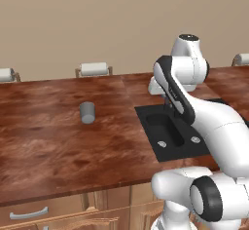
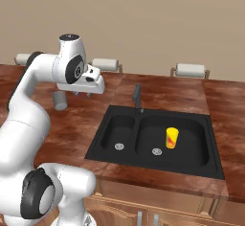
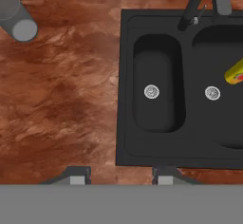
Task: Move any existing items from the left basin to the right basin for drying. Then move the glass cup from the counter to the left basin of the sink for washing.
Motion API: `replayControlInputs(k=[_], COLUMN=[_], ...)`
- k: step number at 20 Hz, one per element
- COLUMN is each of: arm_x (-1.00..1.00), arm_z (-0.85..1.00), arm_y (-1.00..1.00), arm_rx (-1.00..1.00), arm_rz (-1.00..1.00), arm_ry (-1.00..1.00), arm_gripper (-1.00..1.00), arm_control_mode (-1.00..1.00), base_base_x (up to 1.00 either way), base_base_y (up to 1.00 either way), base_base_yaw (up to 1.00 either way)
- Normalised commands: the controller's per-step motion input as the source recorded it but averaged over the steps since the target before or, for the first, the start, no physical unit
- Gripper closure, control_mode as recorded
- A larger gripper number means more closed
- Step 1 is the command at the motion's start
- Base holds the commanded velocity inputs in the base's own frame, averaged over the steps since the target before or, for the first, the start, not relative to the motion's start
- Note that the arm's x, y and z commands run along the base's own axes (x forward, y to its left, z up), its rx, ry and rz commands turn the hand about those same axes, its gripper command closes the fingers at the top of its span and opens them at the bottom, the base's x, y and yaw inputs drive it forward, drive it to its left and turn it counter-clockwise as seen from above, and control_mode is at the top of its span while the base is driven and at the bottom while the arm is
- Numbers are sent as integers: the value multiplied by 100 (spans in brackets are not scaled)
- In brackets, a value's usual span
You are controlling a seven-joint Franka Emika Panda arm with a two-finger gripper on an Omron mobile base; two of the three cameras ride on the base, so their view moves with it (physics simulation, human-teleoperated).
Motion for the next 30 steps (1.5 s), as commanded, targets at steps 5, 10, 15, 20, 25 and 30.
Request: replayControlInputs(k=[5, 10, 15, 20, 25, 30], arm_x=[-23, -10, 6, 36, 52, 61], arm_z=[0, -6, -17, -8, -14, -15], arm_y=[0, 50, 88, 74, 67, 54], arm_rx=[0, 0, 0, 0, 0, 0], arm_rz=[1, 5, 10, 9, 9, 5], arm_ry=[0, -6, -4, 0, 0, 0], arm_gripper=[-100, -100, -100, -100, -100, -100], arm_control_mode=[-100, -100, -100, -100, -100, -100], base_base_x=[0, 0, 0, 0, 0, 0], base_base_y=[0, 0, 0, 0, 0, 0], base_base_yaw=[0, 0, 0, 0, 0, 0])
